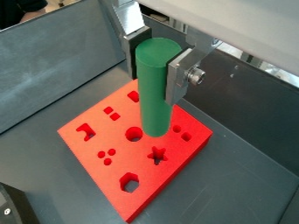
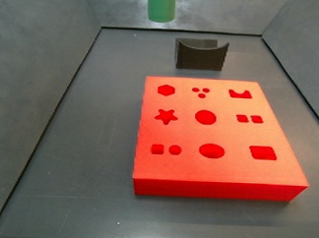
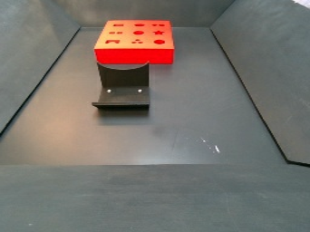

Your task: Insert the round object.

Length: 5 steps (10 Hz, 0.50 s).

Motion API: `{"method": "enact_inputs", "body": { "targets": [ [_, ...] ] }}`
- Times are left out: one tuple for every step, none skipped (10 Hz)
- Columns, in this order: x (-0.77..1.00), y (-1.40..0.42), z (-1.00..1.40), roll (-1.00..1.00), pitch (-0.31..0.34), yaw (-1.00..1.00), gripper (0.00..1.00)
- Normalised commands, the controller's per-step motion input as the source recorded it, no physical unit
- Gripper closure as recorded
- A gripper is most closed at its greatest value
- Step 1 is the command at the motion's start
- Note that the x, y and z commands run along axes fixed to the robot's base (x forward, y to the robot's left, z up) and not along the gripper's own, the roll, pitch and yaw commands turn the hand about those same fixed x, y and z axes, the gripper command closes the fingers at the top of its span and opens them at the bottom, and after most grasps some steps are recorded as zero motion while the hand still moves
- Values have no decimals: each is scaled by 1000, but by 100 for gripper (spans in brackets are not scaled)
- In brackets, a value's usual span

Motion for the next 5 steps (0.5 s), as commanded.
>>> {"method": "enact_inputs", "body": {
  "targets": [
    [677, -171, -217, 0, 0, -51, 100],
    [1000, -214, -291, 31, 21, 0, 100],
    [1000, -183, -260, 37, 10, 0, 100],
    [1000, -171, -277, 70, 11, 0, 100],
    [1000, -209, -243, 129, 26, 0, 100]
  ]
}}
